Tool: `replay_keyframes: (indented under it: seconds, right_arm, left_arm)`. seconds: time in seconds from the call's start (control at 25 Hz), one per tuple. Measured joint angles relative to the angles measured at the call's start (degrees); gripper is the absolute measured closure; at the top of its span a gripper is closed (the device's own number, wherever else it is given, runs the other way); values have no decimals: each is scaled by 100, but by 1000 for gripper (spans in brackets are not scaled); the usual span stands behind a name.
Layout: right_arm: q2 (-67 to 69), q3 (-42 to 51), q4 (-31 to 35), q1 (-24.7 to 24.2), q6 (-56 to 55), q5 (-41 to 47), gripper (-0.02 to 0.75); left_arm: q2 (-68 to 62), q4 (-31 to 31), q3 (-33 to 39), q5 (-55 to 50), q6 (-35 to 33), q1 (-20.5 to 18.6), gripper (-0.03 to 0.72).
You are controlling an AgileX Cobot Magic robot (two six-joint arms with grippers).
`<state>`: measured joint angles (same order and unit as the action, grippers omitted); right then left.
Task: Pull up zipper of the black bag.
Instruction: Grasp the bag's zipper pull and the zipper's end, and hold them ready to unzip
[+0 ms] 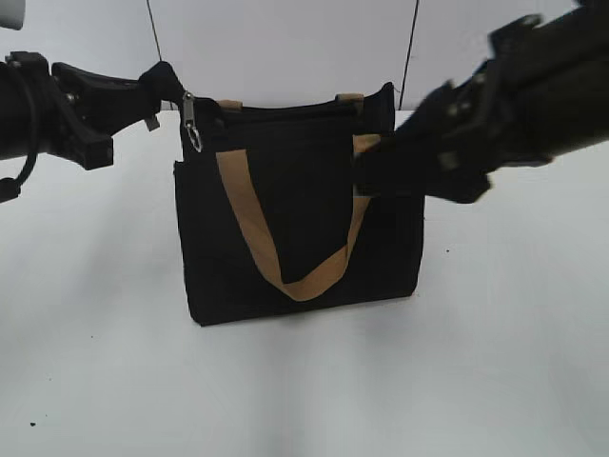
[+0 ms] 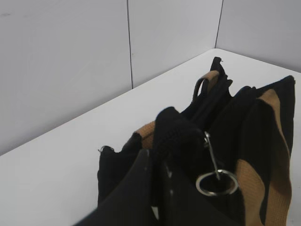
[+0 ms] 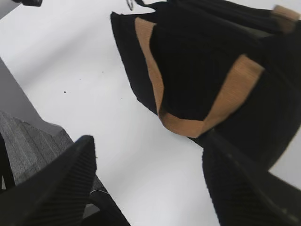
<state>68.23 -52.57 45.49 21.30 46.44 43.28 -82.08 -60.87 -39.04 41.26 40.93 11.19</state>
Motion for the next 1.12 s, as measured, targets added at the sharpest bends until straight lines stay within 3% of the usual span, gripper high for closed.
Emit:
replay_keyframes:
  seconds: [0.12,0.36,0.76,1.12]
  right_arm:
    - [652,-288,-84,628,0,-333,197]
    - [1865,-998,-101,1411,330,-959,197]
    - [2821,-1388,264,1882,1101,-2115,210]
    - [3241,-1714,818,1882,1107,-2414,444]
  left_arm:
    - [0,5,0,-12,2,0,688]
    - [0,11,0,-24,13,0,688]
    - [0,11,-74,-34,18,0,688]
    - [0,11,-80,-34,18,0,688]
